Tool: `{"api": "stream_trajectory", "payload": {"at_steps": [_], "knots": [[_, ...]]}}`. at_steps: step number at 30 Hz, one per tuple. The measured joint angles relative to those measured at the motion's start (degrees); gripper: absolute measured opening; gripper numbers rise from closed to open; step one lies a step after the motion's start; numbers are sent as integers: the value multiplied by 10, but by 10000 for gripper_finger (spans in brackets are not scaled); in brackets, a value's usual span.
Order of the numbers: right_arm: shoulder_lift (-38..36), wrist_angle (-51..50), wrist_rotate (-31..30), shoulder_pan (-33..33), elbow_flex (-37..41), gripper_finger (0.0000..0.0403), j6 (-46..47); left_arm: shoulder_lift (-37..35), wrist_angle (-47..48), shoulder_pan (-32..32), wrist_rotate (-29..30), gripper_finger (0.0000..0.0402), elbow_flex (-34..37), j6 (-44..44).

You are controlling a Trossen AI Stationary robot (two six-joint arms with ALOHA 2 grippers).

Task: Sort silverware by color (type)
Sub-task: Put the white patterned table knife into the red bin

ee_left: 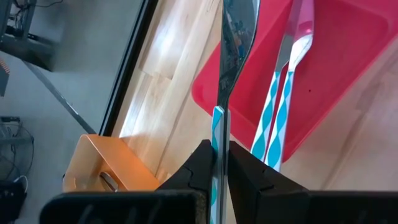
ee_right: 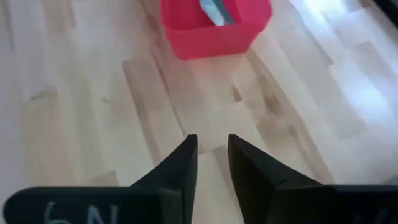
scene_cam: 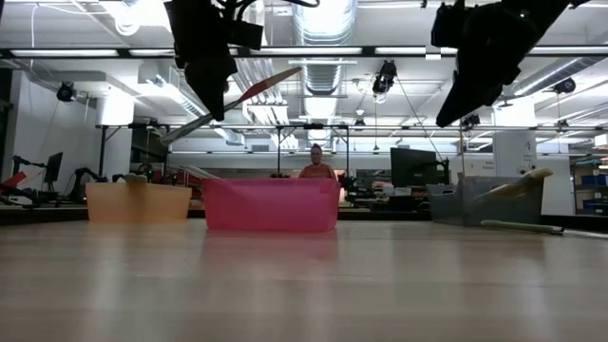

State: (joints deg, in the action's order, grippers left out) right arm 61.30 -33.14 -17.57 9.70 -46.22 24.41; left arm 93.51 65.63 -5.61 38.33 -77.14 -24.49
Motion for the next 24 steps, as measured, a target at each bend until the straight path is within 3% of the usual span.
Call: {"api": "stream_trajectory", "payload": {"at_steps": [10,24], "knots": [[0,21,-5,0,0,50,-28,0,-2,0,0,14,0,0],[0,26,-5,0,0,47,-43,0,-3,0,0,14,0,0]]}}
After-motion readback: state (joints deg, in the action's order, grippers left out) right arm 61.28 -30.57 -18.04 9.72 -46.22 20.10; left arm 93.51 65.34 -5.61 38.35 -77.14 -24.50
